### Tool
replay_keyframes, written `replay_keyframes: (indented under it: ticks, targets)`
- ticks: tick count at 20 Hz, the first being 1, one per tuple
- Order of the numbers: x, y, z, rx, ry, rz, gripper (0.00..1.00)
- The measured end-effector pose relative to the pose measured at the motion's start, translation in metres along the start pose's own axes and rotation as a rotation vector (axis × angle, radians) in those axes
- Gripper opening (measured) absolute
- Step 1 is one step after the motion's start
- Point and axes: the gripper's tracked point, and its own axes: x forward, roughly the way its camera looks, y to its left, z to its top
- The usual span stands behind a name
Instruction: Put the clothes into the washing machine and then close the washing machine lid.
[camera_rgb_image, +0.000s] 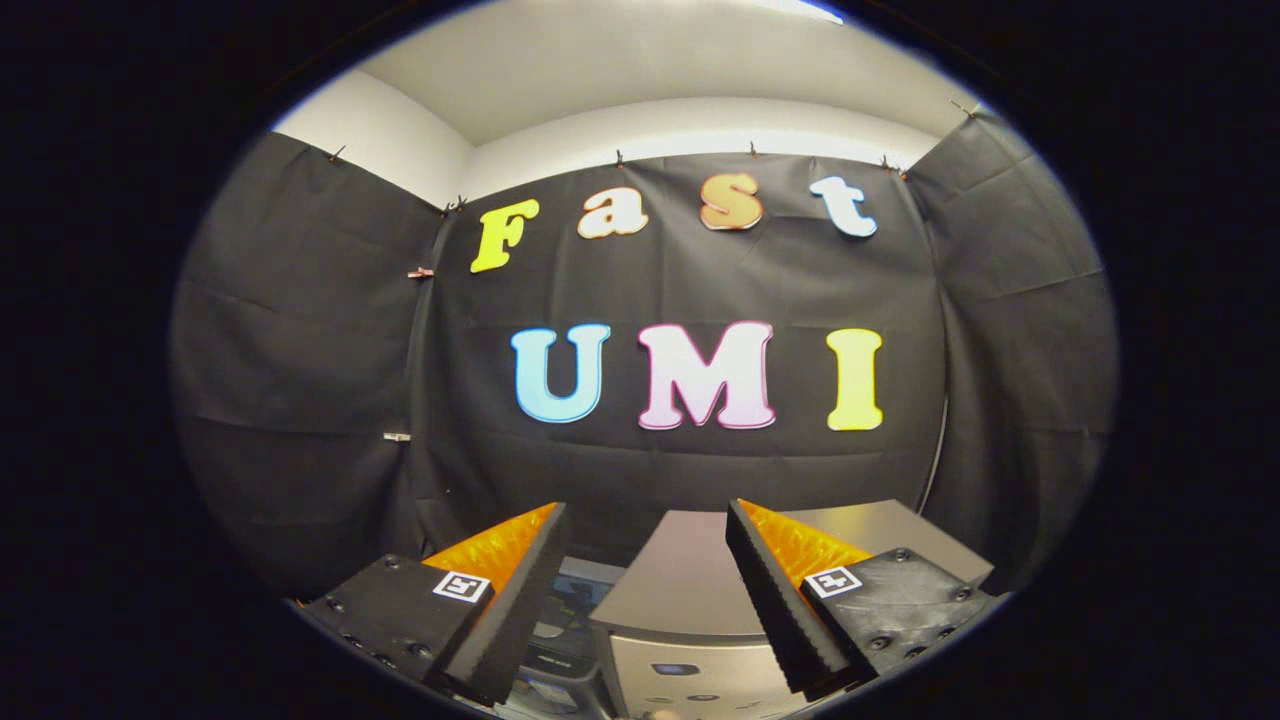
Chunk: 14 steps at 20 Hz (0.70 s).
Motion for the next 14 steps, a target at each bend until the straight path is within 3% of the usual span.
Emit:
replay_keyframes:
  ticks: [7,14]
  targets:
    - [-0.067,-0.049,0.005,-0.022,-0.03,-0.103,0.98]
    - [-0.108,-0.066,0.0,0.019,-0.042,-0.145,0.98]
